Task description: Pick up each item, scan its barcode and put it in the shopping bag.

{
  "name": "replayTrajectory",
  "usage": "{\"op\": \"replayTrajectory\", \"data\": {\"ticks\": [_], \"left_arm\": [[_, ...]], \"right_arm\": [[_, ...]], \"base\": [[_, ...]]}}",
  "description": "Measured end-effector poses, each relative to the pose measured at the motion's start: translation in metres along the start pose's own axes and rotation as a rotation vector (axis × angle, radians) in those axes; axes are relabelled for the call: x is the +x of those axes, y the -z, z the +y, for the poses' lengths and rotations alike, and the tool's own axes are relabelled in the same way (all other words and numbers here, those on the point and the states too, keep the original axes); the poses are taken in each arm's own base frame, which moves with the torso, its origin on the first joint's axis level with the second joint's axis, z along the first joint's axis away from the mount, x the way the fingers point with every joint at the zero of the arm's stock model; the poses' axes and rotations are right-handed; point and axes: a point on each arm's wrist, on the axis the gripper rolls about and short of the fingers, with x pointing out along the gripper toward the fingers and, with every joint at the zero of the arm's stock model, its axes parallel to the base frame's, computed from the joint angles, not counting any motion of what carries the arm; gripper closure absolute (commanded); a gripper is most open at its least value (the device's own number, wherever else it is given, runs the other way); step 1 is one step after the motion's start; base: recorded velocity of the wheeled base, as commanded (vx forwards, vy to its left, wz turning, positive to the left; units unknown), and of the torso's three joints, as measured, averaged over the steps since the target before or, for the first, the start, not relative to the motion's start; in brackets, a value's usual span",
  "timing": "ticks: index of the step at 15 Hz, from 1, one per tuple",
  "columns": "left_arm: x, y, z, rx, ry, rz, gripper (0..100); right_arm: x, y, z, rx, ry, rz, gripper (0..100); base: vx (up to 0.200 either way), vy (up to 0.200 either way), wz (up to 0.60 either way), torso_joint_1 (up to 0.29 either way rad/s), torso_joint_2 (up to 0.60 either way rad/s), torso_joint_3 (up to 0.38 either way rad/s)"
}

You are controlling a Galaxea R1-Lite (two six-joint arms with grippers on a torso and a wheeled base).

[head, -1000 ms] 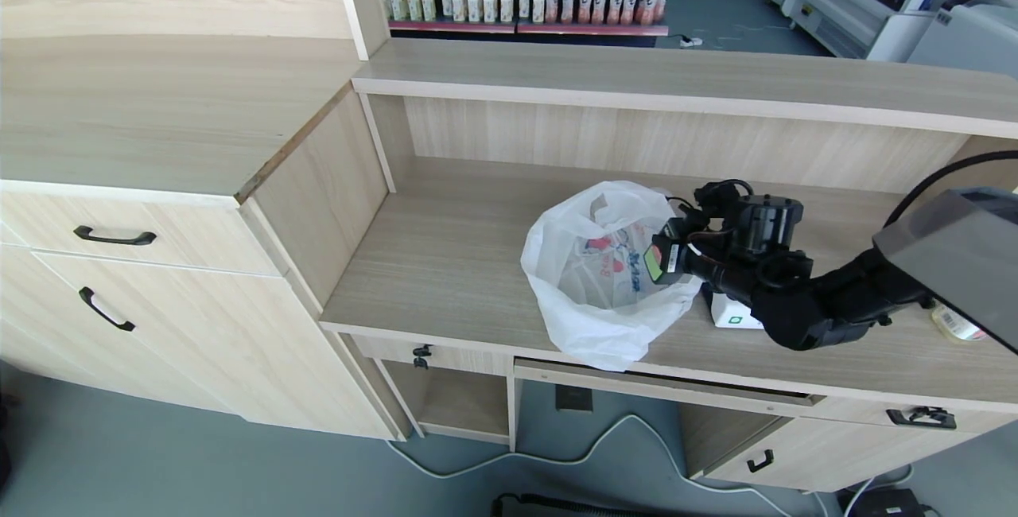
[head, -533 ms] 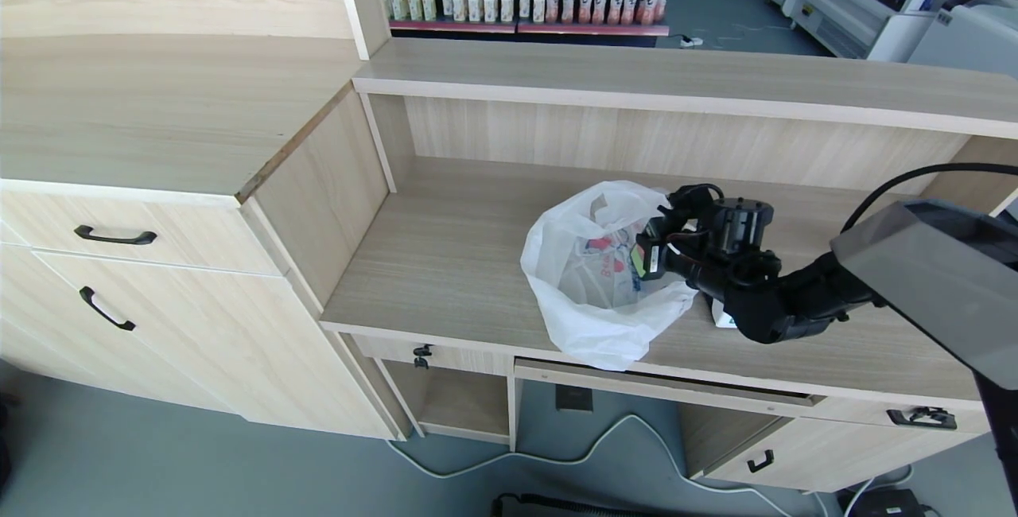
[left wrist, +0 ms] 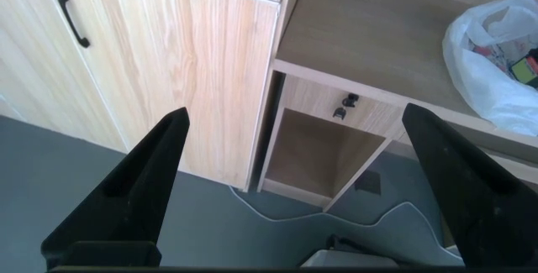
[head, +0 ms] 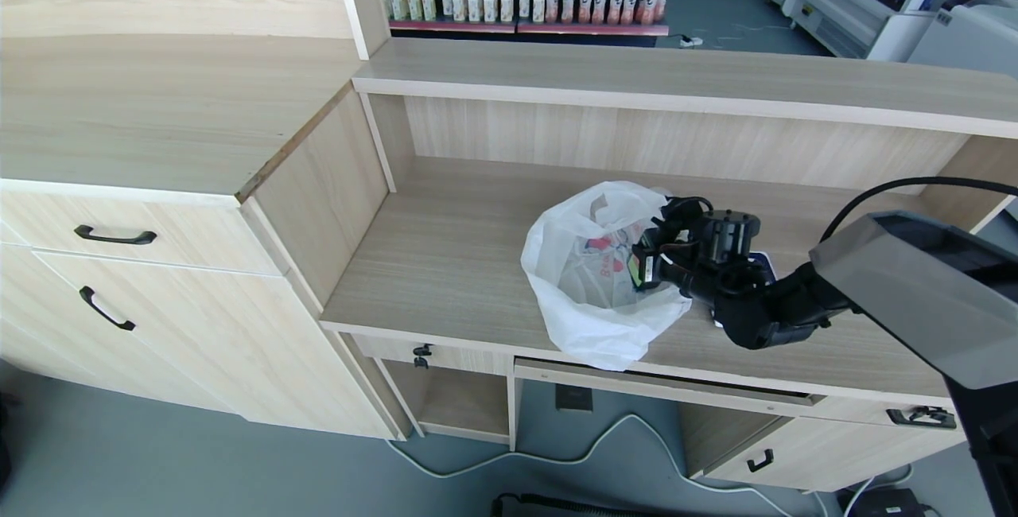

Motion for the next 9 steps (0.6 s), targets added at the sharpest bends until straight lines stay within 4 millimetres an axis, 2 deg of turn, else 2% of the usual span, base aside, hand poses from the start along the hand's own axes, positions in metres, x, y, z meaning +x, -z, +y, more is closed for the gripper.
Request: {"op": "replayTrajectory", "data": {"ticks": [1, 2, 7, 9], "left_arm": [[0.0, 0.0, 0.0, 0.0, 0.0, 0.0, 0], [0.0, 0.0, 0.0, 0.0, 0.0, 0.0, 0], [0.0, 0.0, 0.0, 0.0, 0.0, 0.0, 0], [0.0, 0.0, 0.0, 0.0, 0.0, 0.0, 0]], "right_arm": [[0.001, 0.001, 0.0, 0.0, 0.0, 0.001, 100], [0.001, 0.002, 0.0, 0.0, -0.001, 0.002, 0], [0.002, 0.003, 0.0, 0.003, -0.001, 0.006, 0], [-0.003, -0.014, 0.0, 0.003, -0.001, -0.03, 0]], "base": [[0.0, 0.0, 0.0, 0.0, 0.0, 0.0], [0.0, 0.0, 0.0, 0.0, 0.0, 0.0], [0.0, 0.0, 0.0, 0.0, 0.0, 0.0], [0.0, 0.0, 0.0, 0.0, 0.0, 0.0]]}}
